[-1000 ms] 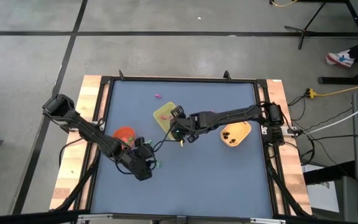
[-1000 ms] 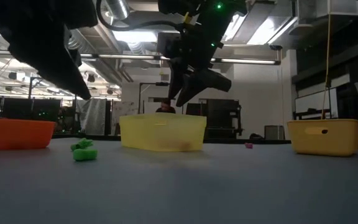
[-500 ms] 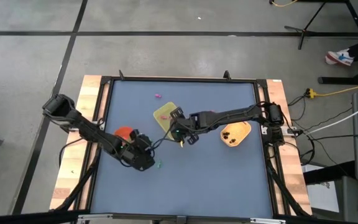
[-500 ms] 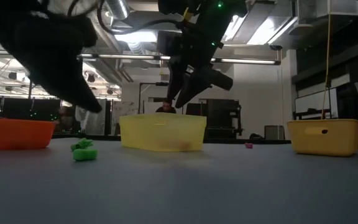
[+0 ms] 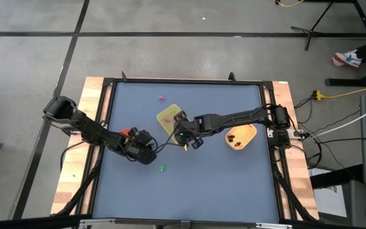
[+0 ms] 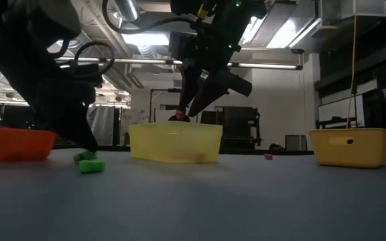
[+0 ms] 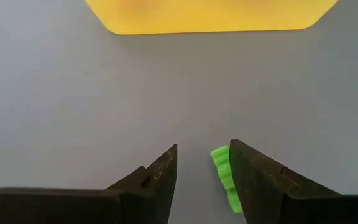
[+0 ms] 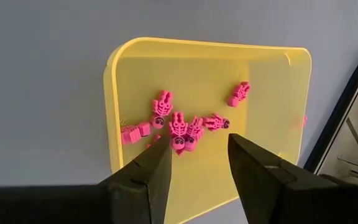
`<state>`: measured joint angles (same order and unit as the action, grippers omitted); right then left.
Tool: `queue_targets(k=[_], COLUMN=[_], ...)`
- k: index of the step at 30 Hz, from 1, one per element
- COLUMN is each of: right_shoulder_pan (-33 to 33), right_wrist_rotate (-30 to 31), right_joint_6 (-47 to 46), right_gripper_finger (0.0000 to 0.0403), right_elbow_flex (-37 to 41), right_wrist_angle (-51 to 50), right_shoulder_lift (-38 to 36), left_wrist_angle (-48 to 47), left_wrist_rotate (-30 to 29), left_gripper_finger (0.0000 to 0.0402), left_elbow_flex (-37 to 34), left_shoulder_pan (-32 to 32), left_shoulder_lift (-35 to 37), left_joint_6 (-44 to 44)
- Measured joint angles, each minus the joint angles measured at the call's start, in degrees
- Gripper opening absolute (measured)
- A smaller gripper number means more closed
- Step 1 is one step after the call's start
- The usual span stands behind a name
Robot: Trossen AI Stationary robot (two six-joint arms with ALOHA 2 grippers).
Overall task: Sort Halloween decoration
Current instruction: Put the green skeleton toy into the orange bin
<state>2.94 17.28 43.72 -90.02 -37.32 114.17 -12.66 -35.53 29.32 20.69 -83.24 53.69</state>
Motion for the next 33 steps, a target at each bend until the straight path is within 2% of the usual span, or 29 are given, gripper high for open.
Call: queue_targets(k=[26, 33], right_shoulder_pan=[0.0, 0.0], right_wrist_rotate=[0.0, 0.0], right_joint_6=[0.0, 0.0], right_gripper_finger=[0.0156, 0.0156], right_elbow_flex=[0.0, 0.0], right_wrist_angle=[0.0, 0.0], right_shoulder_lift=[0.0, 0.0], left_wrist_angle=[2.8, 2.8], left_wrist_rotate=[3.8, 6.4], left_gripper_finger=[0.0136, 0.0136], left_elbow_flex=[-0.3, -0.3], left_shoulder_pan=[0.1, 0.1], left_shoulder_lift=[0.0, 0.0], left_joint_6=[-0.3, -3.3])
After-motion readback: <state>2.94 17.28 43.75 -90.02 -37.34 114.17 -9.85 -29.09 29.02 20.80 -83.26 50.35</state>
